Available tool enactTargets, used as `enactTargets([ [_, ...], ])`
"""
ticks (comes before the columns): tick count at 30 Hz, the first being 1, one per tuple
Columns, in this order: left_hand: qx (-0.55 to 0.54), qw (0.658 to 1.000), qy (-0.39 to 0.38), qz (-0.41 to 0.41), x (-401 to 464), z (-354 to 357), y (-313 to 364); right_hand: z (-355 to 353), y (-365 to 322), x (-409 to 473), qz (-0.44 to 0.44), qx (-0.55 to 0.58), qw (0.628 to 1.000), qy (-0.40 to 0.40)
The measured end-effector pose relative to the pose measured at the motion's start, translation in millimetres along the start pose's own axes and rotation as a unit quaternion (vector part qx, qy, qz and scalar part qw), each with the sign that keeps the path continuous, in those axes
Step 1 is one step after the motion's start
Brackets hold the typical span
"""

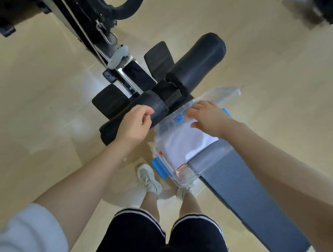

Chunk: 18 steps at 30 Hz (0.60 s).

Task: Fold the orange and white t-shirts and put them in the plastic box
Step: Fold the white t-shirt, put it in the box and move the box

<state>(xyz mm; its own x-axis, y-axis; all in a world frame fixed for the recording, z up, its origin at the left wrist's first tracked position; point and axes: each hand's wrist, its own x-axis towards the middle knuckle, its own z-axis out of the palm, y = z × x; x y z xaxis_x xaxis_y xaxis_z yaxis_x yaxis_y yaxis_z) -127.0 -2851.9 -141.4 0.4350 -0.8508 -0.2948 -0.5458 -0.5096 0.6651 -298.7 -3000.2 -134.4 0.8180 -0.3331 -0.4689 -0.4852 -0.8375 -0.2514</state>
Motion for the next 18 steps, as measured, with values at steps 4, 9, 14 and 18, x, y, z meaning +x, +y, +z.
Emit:
enactTargets([
  [4,-0.002,0.999,-0.036,0.040,-1.2,16.4,18.6,24.1,-1.4,-54.5,-0.026,-0.011,0.991,0.133],
  [9,0.009,0.994,-0.083,0.077,-8.8,33.8,32.0,63.6,0.0,-87.3,-0.053,0.004,0.980,0.192],
  [14,0.051,0.989,-0.121,0.068,-5.5,48.7,18.3,101.4,-3.3,-93.9,-0.073,-0.052,0.986,0.140],
  [18,0.146,0.968,-0.204,0.019,-2.8,77.2,1.0,130.3,5.2,-95.5,-0.039,-0.071,0.992,0.093],
])
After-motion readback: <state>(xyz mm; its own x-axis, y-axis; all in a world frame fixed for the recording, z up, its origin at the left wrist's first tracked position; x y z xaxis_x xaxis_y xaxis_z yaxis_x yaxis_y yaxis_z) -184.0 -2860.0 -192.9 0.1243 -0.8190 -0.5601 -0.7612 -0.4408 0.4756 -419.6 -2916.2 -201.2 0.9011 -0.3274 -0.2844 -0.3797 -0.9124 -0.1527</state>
